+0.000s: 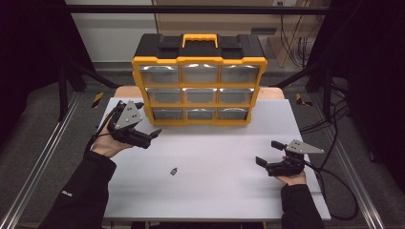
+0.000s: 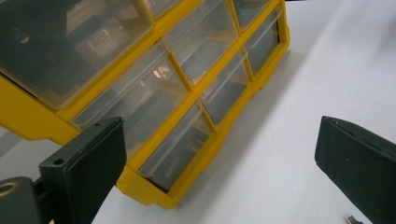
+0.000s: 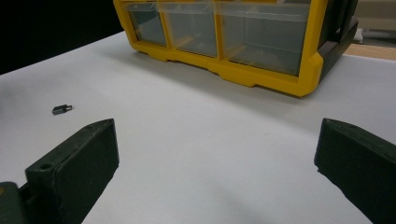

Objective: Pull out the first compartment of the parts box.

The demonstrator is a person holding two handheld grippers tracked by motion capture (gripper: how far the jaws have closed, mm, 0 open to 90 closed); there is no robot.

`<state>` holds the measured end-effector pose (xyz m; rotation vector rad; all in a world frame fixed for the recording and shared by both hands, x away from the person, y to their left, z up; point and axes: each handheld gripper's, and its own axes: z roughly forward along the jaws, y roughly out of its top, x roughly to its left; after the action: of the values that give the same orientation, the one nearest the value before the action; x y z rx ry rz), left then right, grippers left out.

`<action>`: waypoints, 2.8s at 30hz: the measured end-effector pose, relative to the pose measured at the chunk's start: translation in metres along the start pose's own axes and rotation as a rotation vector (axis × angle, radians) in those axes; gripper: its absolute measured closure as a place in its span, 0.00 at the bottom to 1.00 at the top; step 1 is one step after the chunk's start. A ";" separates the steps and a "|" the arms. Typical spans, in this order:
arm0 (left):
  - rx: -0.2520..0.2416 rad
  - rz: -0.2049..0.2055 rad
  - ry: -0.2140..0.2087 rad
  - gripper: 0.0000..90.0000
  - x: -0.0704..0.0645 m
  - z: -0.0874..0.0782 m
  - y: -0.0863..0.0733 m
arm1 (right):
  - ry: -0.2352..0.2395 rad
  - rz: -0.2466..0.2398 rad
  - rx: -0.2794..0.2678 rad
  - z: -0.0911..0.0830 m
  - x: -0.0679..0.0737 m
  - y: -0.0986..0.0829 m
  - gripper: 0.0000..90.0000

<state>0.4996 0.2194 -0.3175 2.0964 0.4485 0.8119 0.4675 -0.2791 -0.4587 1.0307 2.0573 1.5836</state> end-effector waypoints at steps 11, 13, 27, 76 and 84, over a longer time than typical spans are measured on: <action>0.010 0.065 0.033 0.02 0.002 0.001 0.008 | 0.001 -0.001 0.001 0.000 0.000 0.000 0.00; 0.005 0.079 0.037 0.02 0.002 0.001 0.009 | 0.001 -0.001 0.002 0.000 0.000 0.000 0.00; 0.012 0.177 0.073 0.02 0.006 0.001 0.025 | 0.003 -0.003 0.005 0.001 0.000 0.000 0.00; 0.062 0.359 0.193 0.02 0.028 0.018 0.060 | 0.002 -0.006 0.002 0.000 0.000 0.000 0.00; 0.075 0.388 0.204 0.02 0.032 0.024 0.063 | 0.001 -0.006 0.003 0.000 0.000 0.000 0.00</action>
<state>0.5415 0.1863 -0.2652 2.2131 0.1796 1.2576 0.4673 -0.2790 -0.4590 1.0233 2.0621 1.5794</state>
